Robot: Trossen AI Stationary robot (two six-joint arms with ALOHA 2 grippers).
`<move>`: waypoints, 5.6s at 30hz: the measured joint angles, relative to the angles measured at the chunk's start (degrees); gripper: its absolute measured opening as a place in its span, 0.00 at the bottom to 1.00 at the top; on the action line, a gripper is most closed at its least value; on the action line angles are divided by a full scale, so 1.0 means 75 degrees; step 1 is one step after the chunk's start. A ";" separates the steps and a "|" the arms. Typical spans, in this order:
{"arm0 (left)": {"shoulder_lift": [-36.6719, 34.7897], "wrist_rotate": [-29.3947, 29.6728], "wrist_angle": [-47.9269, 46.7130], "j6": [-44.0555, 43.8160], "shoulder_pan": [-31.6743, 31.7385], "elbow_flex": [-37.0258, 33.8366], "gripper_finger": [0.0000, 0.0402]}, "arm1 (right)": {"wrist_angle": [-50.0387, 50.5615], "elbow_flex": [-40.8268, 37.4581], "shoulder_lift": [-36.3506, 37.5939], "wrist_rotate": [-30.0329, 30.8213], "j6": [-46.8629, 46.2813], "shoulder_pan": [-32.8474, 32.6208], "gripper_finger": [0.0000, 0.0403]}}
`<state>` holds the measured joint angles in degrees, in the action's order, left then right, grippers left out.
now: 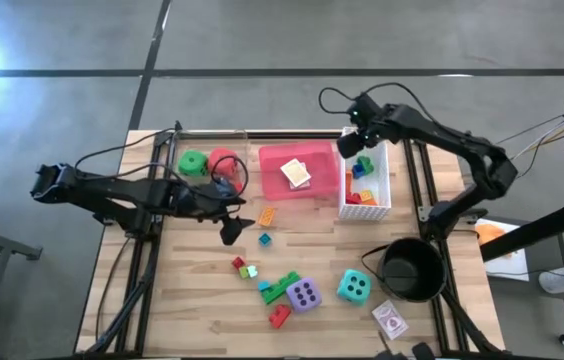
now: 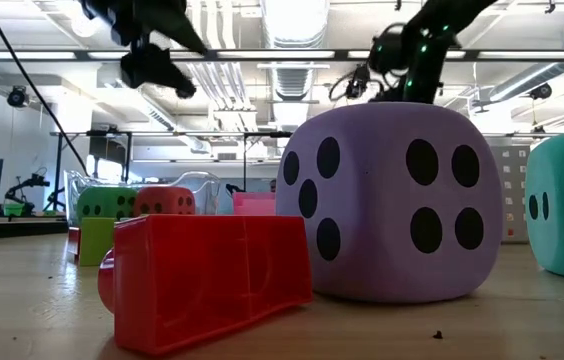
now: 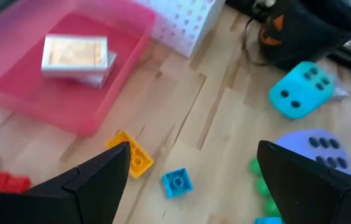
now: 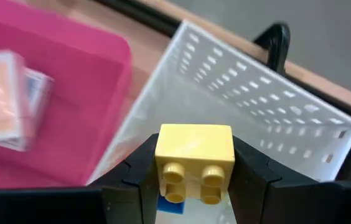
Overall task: Pick & Place Toys
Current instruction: Put the small light yellow game piece into the white bin, then put the small yellow game piece into the white bin
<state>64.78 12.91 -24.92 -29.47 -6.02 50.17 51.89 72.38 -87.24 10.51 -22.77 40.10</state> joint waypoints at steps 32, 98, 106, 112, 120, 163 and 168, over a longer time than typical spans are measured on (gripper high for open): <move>0.0020 -0.0268 -0.0529 0.0064 -0.0026 0.0009 0.88 | 0.0657 0.0177 -0.1989 -0.0584 0.1655 0.0567 0.33; 0.0020 -0.0268 -0.0555 0.0061 -0.0026 0.0009 0.88 | 0.0255 -0.0181 -0.2041 -0.1810 0.2857 0.0553 0.73; 0.0020 -0.0267 -0.0637 0.0087 -0.0025 0.0009 0.88 | 0.0309 -0.0181 -0.2009 -0.1810 0.2862 0.0553 0.76; 0.0020 -0.0102 -0.0571 0.0386 -0.0025 -0.0039 0.88 | 0.0554 -0.0181 -0.1770 -0.1800 0.2806 0.0535 0.76; 0.0029 0.0031 -0.0342 0.1066 0.0029 -0.0221 0.88 | 0.0884 -0.0172 -0.0862 -0.1784 0.2626 0.0355 0.76; 0.4214 0.0109 0.0520 -0.0518 0.1233 0.0855 0.66 | -0.4626 -0.2763 0.1674 0.0824 -0.0017 -0.5133 0.76; 0.4421 0.0134 0.0502 -0.0767 0.1233 0.0978 0.66 | -0.4875 -0.2773 0.1675 0.0821 0.0024 -0.5156 0.76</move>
<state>97.93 13.91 -21.15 -35.22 3.22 57.50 15.33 51.59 -74.67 16.67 -22.59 1.43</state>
